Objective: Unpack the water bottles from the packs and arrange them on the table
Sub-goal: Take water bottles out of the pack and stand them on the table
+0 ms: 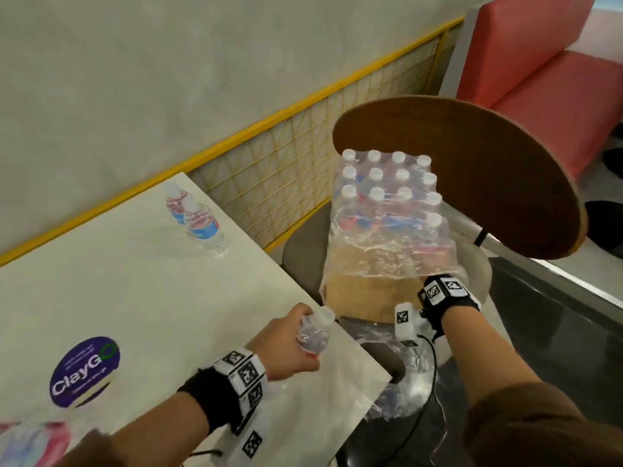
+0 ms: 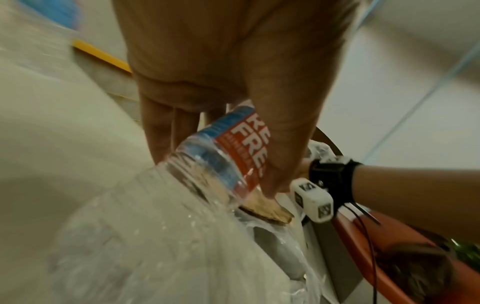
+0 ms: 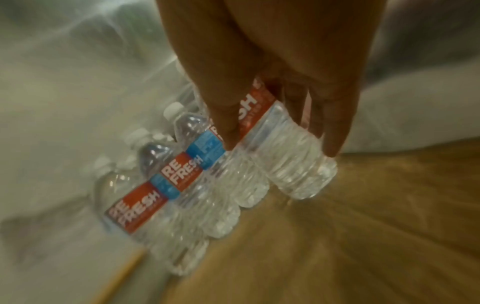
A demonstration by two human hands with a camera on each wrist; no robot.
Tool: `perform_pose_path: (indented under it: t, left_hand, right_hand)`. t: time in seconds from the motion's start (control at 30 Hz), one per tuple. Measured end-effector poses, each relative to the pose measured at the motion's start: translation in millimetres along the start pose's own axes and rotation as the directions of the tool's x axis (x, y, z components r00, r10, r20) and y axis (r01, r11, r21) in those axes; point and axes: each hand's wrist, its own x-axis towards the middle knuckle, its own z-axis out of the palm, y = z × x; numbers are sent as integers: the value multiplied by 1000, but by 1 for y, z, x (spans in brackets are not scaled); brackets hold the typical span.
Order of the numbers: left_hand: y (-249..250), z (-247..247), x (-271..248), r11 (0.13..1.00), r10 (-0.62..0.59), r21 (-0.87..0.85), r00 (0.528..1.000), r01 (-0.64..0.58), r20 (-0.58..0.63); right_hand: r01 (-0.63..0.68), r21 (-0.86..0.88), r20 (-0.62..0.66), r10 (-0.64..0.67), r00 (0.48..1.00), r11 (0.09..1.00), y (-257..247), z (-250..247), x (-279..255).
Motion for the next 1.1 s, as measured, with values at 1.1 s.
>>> perform_pose_path:
  t: [1.1]
  left_hand:
    - [-175,-52,-218,990,-117,-126,841,58,-528]
  right_hand:
    - [533,245,546,-569,615,810,-63,235,-352]
